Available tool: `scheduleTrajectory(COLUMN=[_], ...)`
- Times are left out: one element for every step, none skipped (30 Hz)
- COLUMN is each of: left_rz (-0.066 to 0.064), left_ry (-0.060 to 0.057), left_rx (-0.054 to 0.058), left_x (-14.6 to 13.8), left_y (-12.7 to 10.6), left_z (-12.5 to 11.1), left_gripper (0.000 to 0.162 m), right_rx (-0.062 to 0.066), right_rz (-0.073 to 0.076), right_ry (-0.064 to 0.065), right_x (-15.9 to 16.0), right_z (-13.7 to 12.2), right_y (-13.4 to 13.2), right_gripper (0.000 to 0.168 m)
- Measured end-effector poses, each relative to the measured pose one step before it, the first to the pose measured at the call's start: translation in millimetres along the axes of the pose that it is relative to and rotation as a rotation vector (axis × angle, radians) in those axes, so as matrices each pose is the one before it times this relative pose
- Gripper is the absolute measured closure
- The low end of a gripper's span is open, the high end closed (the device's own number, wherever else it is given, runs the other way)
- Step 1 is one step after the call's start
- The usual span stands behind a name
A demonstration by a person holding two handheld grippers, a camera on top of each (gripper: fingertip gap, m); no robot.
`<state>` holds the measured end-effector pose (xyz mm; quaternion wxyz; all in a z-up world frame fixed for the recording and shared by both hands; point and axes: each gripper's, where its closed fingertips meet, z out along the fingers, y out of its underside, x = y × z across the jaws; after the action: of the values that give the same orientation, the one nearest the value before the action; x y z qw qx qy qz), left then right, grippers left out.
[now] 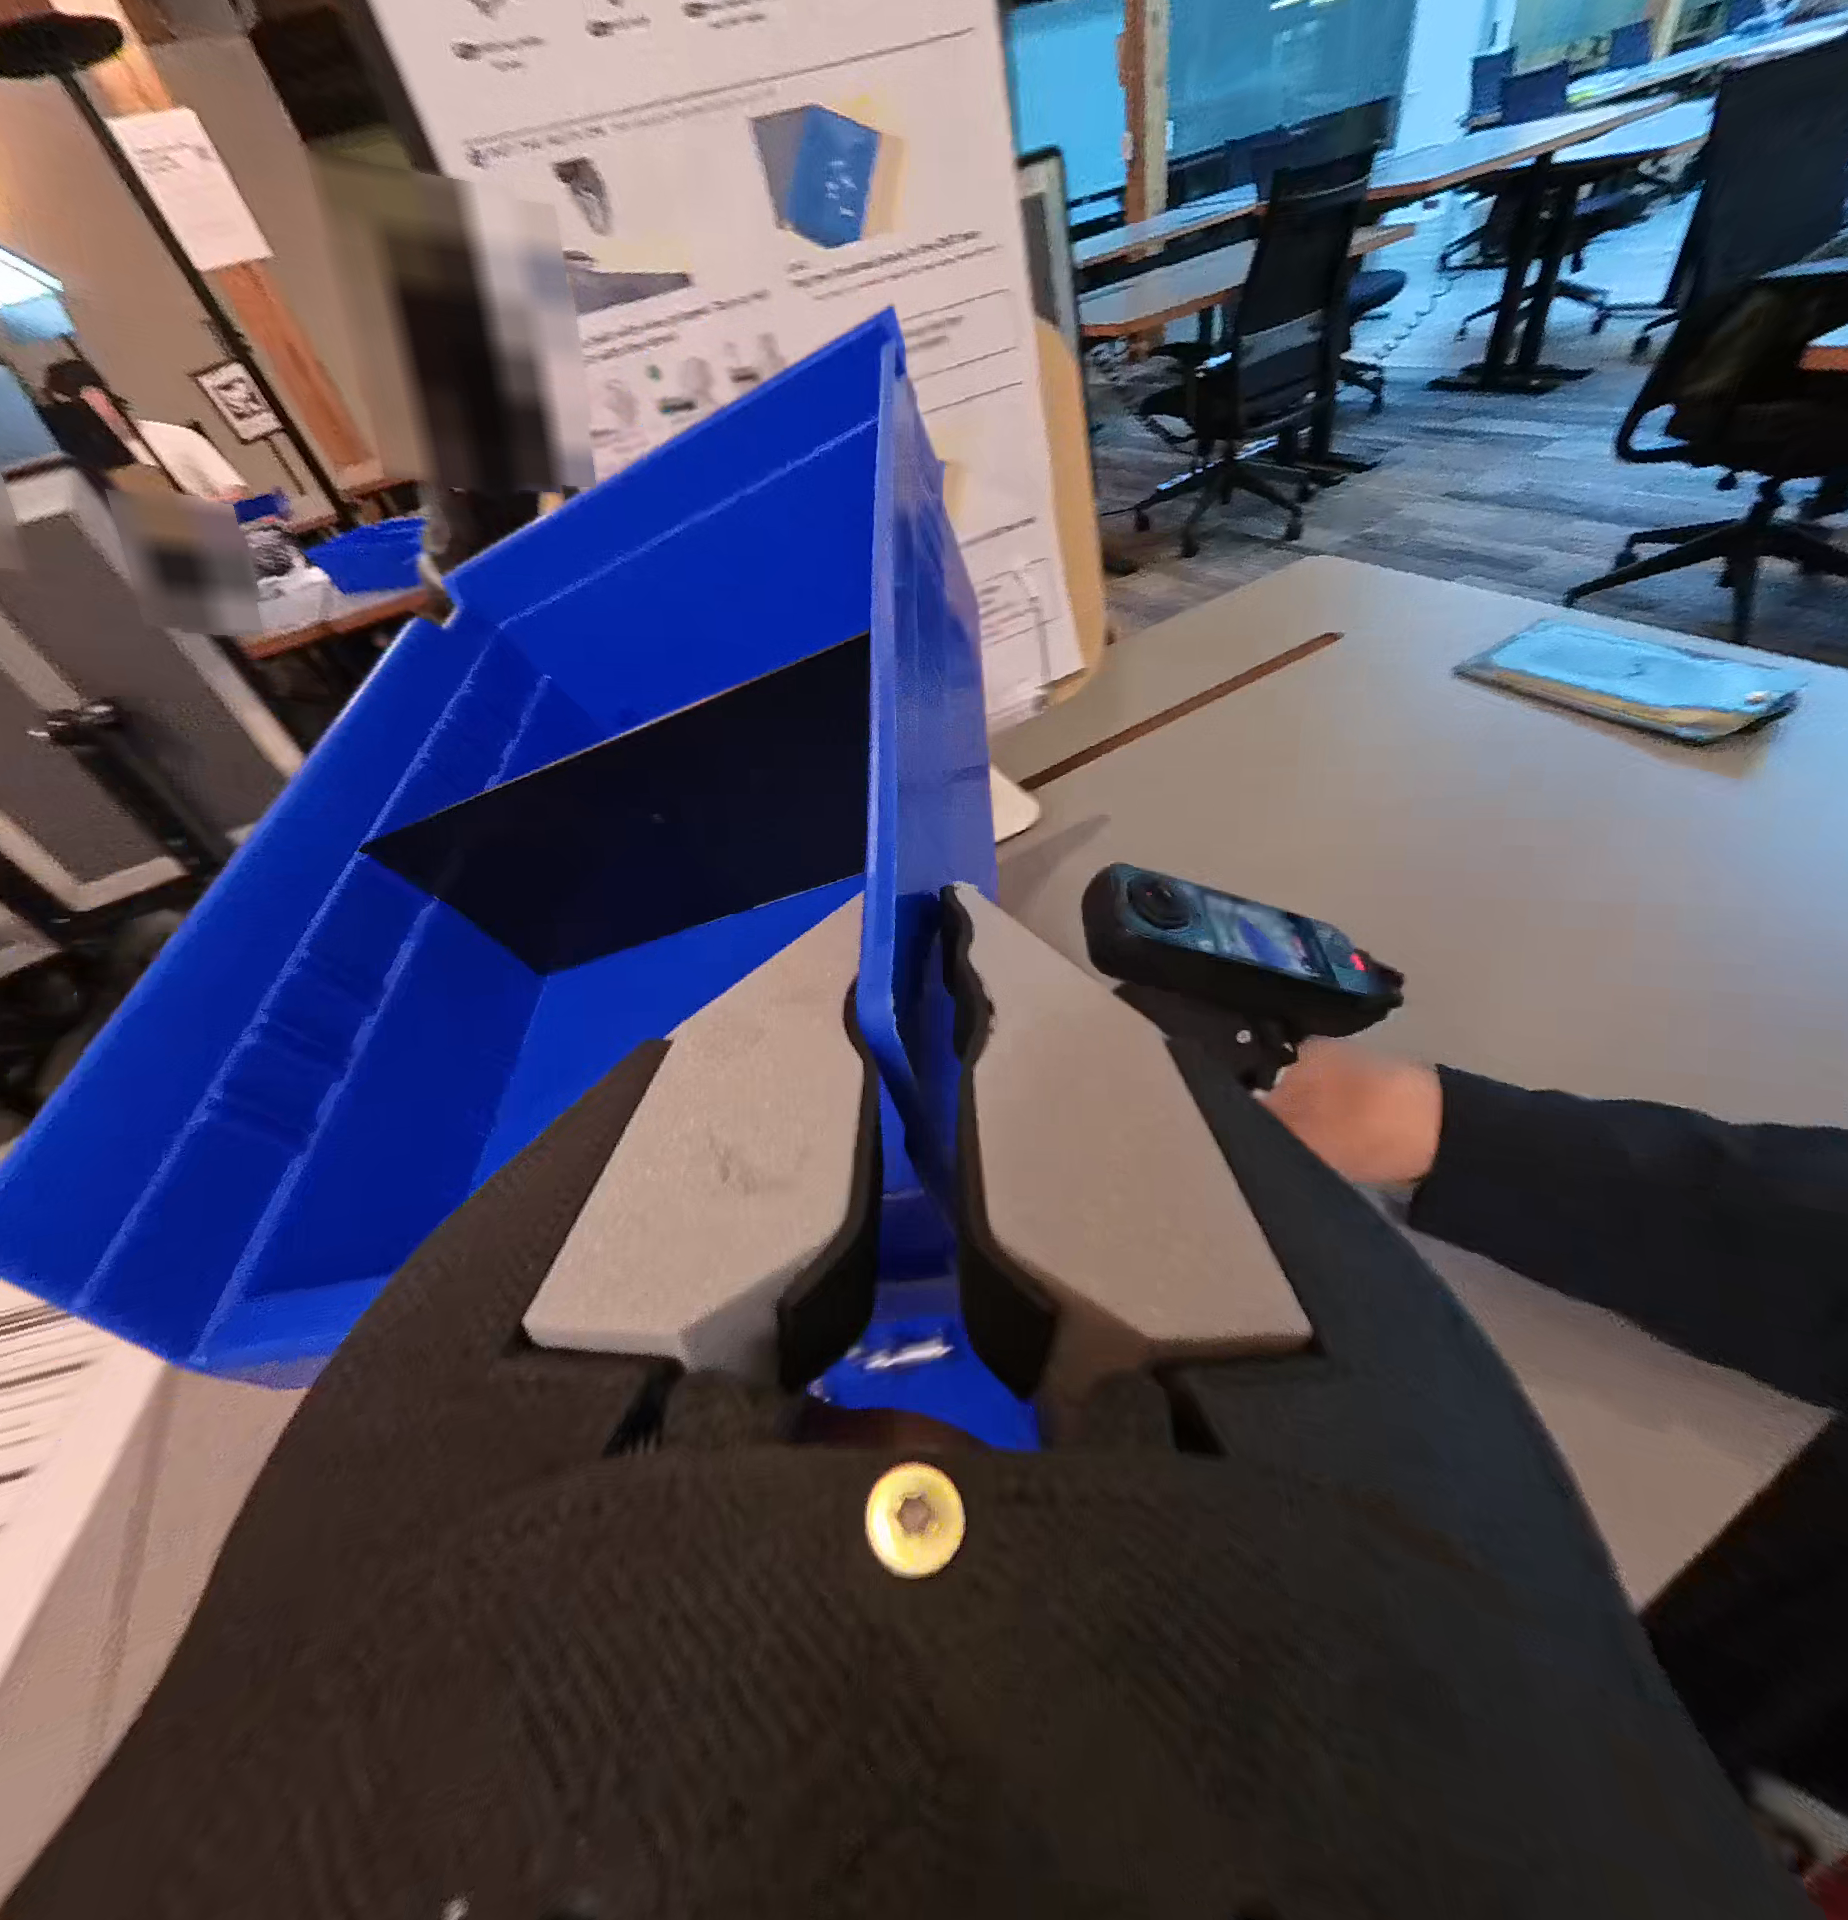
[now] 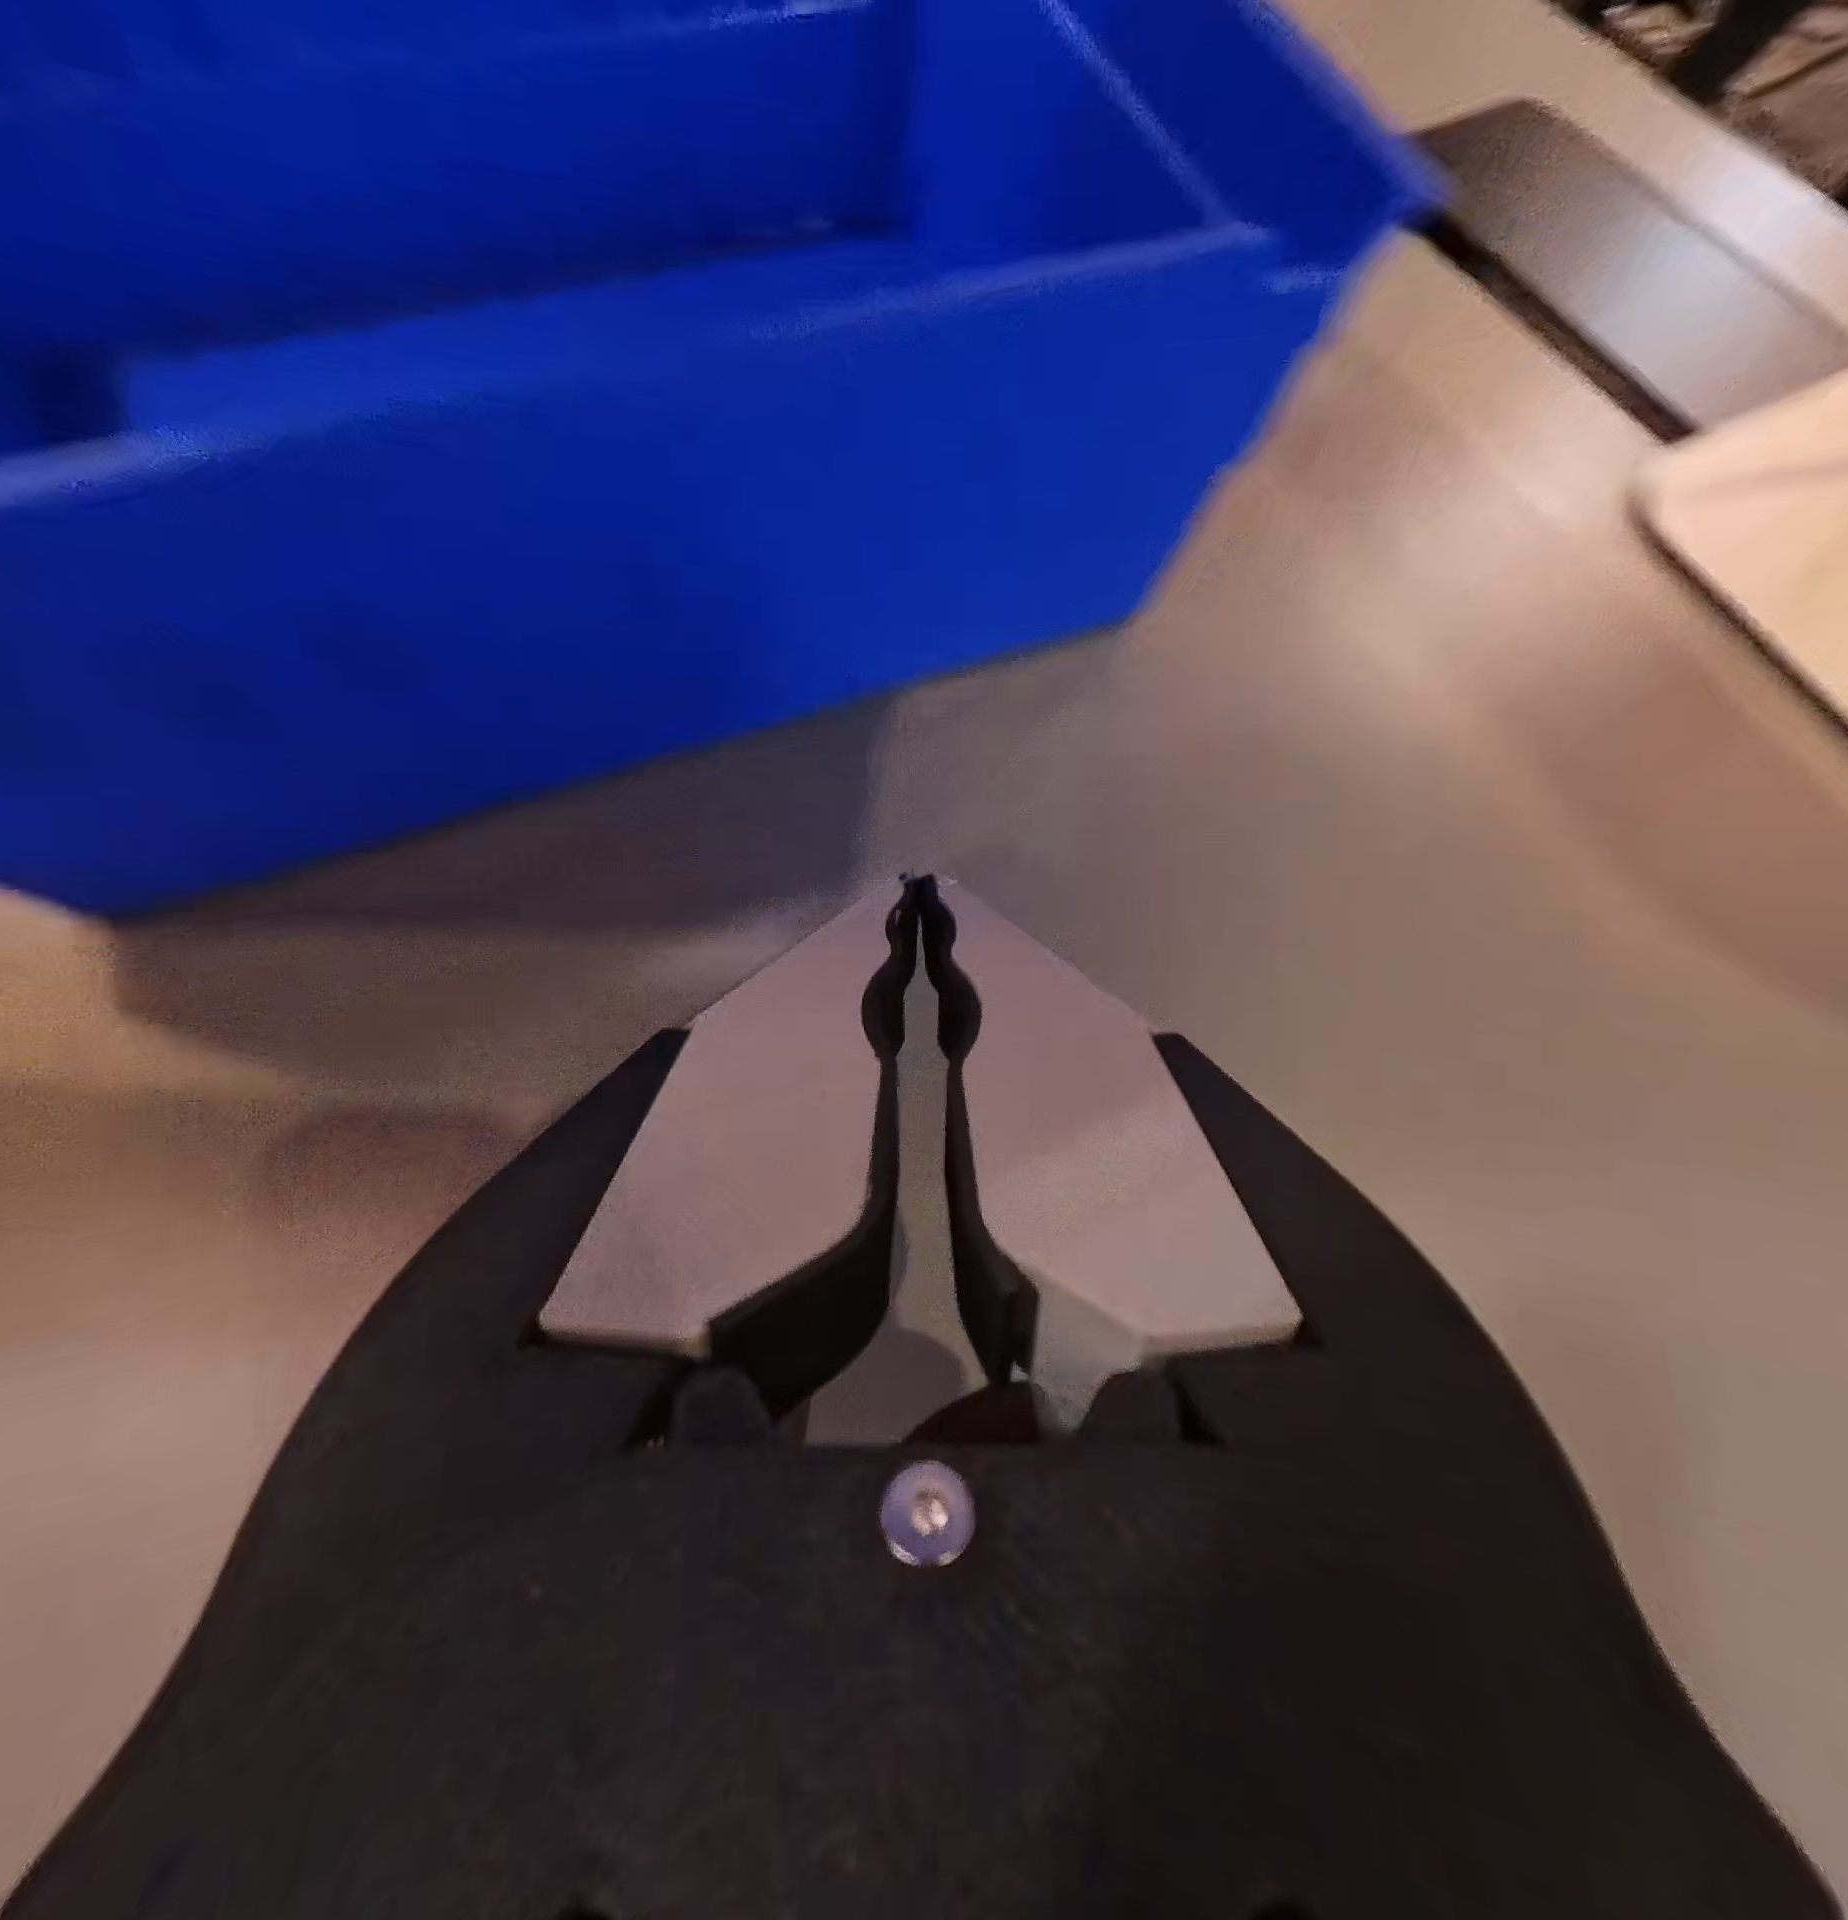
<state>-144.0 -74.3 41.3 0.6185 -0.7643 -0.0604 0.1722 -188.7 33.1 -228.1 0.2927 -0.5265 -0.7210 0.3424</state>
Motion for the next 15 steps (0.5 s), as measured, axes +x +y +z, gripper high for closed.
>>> scheduleTrajectory(left_rz=[-0.0179, -0.0146, -0.0138, -0.0147, -0.0172, -0.0139, 0.0001, 0.0039, 0.0011, -0.0026, -0.0110, -0.0143, -0.0057, 0.0034, 0.0070], left_ry=[0.0212, 0.0194, 0.0186, 0.0206, 0.0222, 0.0239, 0.0215, 0.0219, 0.0239, 0.0242, 0.0248, 0.0273, 0.0212, 0.0182, 0.0526], left_rx=[0.0079, 0.0130, 0.0171, 0.0099, 0.0052, 0.0002, -0.0052, -0.0079, -0.0108, -0.0155, -0.0203, -0.0248, -0.0259, -0.0224, 0.0022], left_x=[11.10, 11.43, 11.80, 13.33, 15.37, 17.47, 18.47, 19.28, 19.42, 18.78, 18.11, 17.87, 15.75, 14.12, 19.69], left_y=[-0.81, -1.35, -1.11, 1.21, 3.81, 6.62, 9.20, 10.86, 11.83, 12.88, 13.32, 13.54, 12.68, 11.69, 7.15], left_z=[6.10, 6.85, 7.84, 9.21, 10.43, 11.19, 11.86, 12.54, 13.21, 13.86, 14.45, 14.74, 14.78, 14.58, 12.89], left_gripper=[0.158, 0.159, 0.159, 0.159, 0.159, 0.159, 0.160, 0.160, 0.159, 0.159, 0.159, 0.159, 0.159, 0.157, 0.160], right_rx=[0.0041, 0.0277, 0.0450, 0.0466, 0.0396, 0.0340, 0.0309, 0.0282, 0.0251, 0.0222, 0.0163, 0.0070, 0.0000, -0.0051, -0.0084], right_rz=[0.0018, 0.0144, 0.0200, 0.0256, 0.0249, 0.0152, 0.0095, 0.0126, 0.0133, 0.0117, 0.0124, 0.0091, 0.0026, 0.0009, 0.0016], right_ry=[0.0391, 0.0189, -0.0013, 0.0056, 0.0277, 0.0419, 0.0441, 0.0410, 0.0325, 0.0261, 0.0260, 0.0235, 0.0190, 0.0165, 0.0124], right_x=[12.99, 11.67, 9.20, 9.67, 12.31, 13.94, 13.92, 12.80, 10.61, 8.71, 7.59, 6.05, 4.02, 2.27, 0.68], right_z=[-21.04, -26.89, -31.59, -34.92, -36.67, -36.43, -34.67, -31.75, -28.23, -24.16, -19.98, -15.79, -11.97, -8.63, -5.93], right_y=[7.64, 6.99, 6.04, 5.21, 4.61, 3.56, 2.23, 0.85, -0.16, -0.47, 0.06, 1.39, 3.04, 4.34, 5.15], right_gripper=[0.168, 0.168, 0.168, 0.168, 0.168, 0.168, 0.168, 0.168, 0.168, 0.168, 0.168, 0.168, 0.168, 0.168, 0.168])
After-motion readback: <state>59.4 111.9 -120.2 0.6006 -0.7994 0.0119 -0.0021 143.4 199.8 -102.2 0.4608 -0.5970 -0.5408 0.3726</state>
